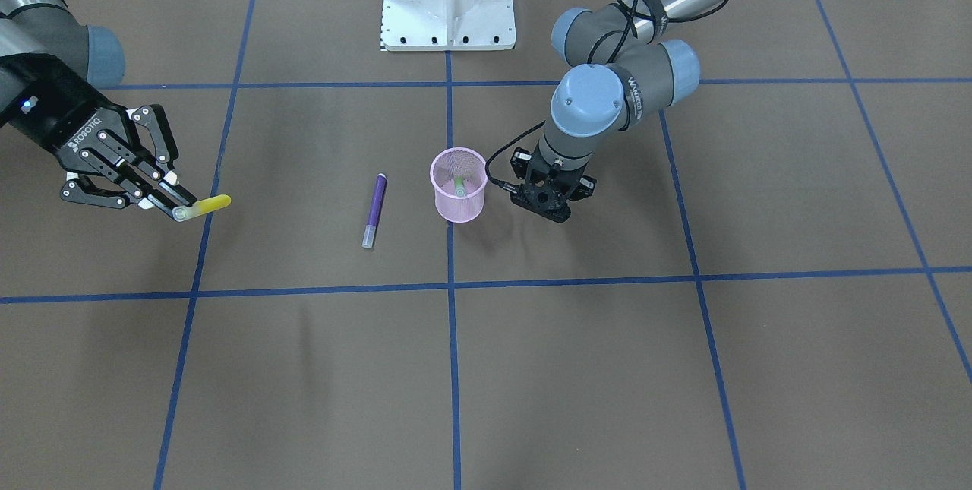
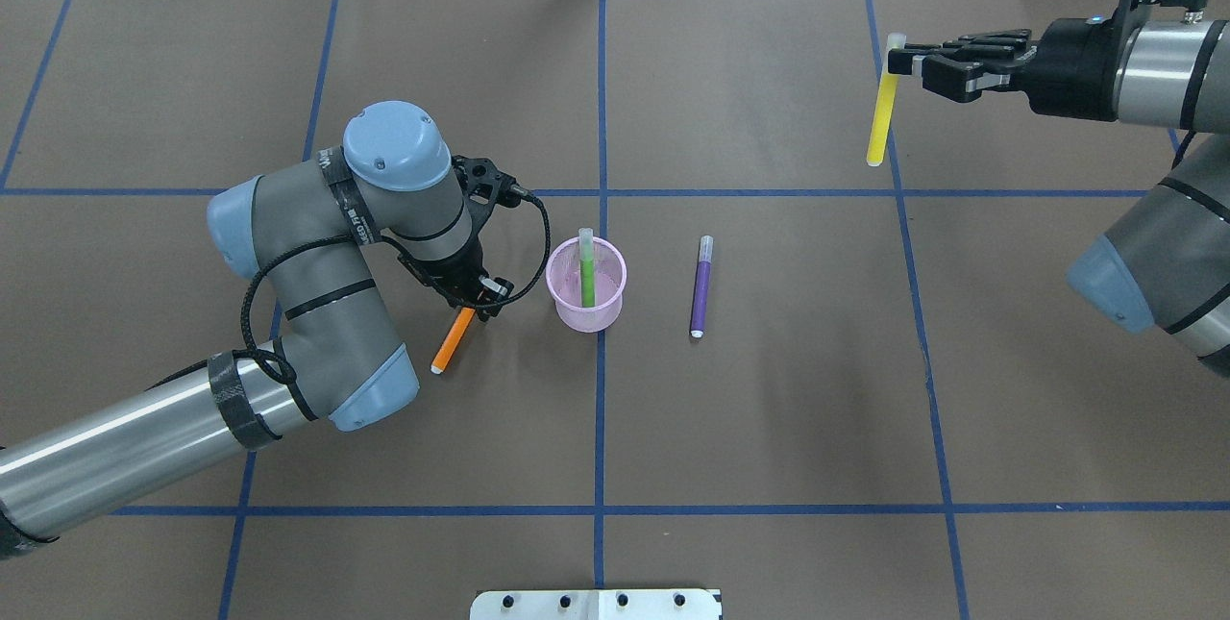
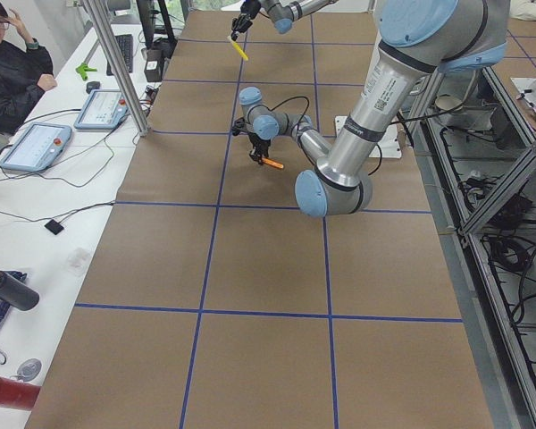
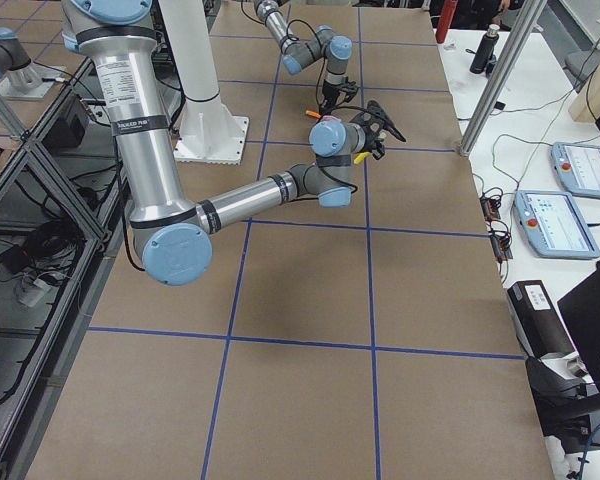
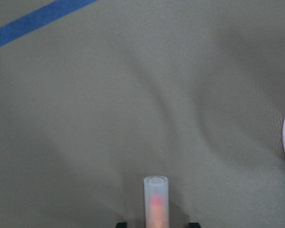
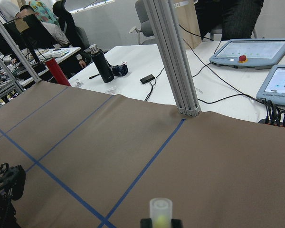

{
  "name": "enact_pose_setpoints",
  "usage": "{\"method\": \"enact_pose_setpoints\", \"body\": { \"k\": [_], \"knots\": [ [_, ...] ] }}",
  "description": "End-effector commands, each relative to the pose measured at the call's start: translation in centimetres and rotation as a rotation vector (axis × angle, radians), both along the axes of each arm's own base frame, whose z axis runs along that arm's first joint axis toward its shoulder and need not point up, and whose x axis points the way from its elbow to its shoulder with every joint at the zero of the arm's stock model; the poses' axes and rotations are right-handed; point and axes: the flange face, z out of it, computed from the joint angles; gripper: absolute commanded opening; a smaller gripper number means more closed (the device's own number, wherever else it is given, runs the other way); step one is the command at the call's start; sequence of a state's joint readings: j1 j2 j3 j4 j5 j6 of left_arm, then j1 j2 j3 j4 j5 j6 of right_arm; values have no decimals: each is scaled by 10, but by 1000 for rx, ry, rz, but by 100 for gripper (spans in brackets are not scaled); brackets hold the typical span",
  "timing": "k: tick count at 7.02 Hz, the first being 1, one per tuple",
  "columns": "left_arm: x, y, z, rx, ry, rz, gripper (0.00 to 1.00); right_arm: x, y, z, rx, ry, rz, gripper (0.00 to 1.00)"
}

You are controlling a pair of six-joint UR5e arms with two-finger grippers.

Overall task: Collect pens into pen holder
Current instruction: 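Lift orange marker with left gripper while right carries yellow marker to cup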

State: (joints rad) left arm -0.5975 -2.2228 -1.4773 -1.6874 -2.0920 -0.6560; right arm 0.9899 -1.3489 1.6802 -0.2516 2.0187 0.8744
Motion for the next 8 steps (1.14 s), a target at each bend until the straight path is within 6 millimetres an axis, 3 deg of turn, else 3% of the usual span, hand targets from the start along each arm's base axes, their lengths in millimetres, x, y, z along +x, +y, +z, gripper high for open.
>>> {"method": "enact_pose_setpoints", "body": {
  "k": [1, 2, 4, 5, 7, 8],
  "knots": [
    [0, 1, -1, -15, -2, -16, 18, 0, 0, 0, 0, 0, -1, 0],
    [1, 1, -2, -47, -4, -45, 0, 0, 0, 0, 0, 0, -1, 0],
    [-2, 1, -6, -70, -2, -73, 0, 0, 0, -1, 1, -1, -2, 0],
    [-12, -2, -23, -61, 25, -93, 0, 0, 0, -2, 4, -3, -1, 0],
    [-69, -29, -62, -36, 100, -200, 0, -26, 6, -25, -5, -46, -10, 0],
    [-87, -36, -72, -23, 122, -224, 0, -61, 16, -39, 0, -72, 11, 0]
  ]
}}
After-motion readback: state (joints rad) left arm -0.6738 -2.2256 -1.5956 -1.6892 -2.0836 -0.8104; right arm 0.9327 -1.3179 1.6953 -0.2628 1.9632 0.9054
